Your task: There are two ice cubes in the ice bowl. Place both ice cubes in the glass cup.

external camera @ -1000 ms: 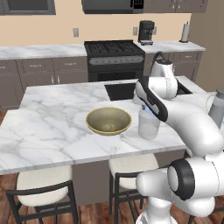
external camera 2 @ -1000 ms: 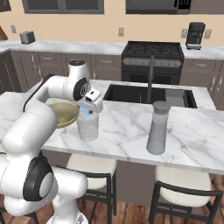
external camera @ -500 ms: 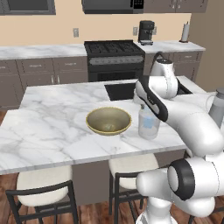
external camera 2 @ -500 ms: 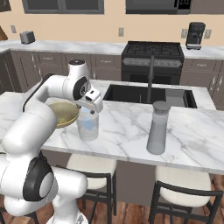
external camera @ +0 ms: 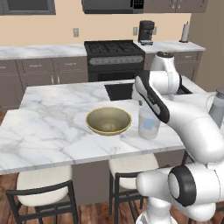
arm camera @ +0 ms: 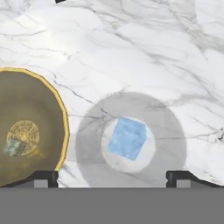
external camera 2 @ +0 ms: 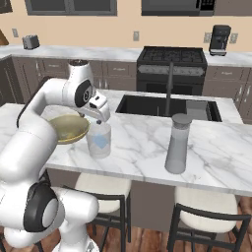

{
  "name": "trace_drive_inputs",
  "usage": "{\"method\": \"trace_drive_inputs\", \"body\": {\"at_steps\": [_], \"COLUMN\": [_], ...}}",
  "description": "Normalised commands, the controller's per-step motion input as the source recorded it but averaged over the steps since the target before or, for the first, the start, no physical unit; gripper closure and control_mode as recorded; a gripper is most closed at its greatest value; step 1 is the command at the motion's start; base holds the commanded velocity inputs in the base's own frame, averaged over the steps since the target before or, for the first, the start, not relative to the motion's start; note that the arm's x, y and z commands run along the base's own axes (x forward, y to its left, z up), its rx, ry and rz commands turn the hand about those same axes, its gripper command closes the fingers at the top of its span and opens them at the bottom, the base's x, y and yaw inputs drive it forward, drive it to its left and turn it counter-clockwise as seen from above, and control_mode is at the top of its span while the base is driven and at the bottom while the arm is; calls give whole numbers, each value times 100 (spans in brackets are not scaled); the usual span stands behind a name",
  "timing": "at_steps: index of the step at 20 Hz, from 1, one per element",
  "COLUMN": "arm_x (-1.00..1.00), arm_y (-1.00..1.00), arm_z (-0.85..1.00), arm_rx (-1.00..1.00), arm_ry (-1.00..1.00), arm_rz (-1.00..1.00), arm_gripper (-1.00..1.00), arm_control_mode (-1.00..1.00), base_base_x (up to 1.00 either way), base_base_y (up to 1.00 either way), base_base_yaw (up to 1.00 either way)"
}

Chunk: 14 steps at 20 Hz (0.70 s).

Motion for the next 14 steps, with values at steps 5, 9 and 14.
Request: {"method": "trace_drive_inputs", "body": {"at_steps": [5,9,14], "arm_x": [-15,0,0], "arm_y": [99,94,29], "arm_z": [38,4,-9], "arm_rx": [0,1,6], "arm_ry": [0,1,4], "arm_rz": [0,0,0], "arm_gripper": [-100,-100,-100], "arm_control_mode": [-100,-100,-100], "base_base_x": [0,0,0], "base_base_y": [0,0,0], "base_base_yaw": [0,0,0]}}
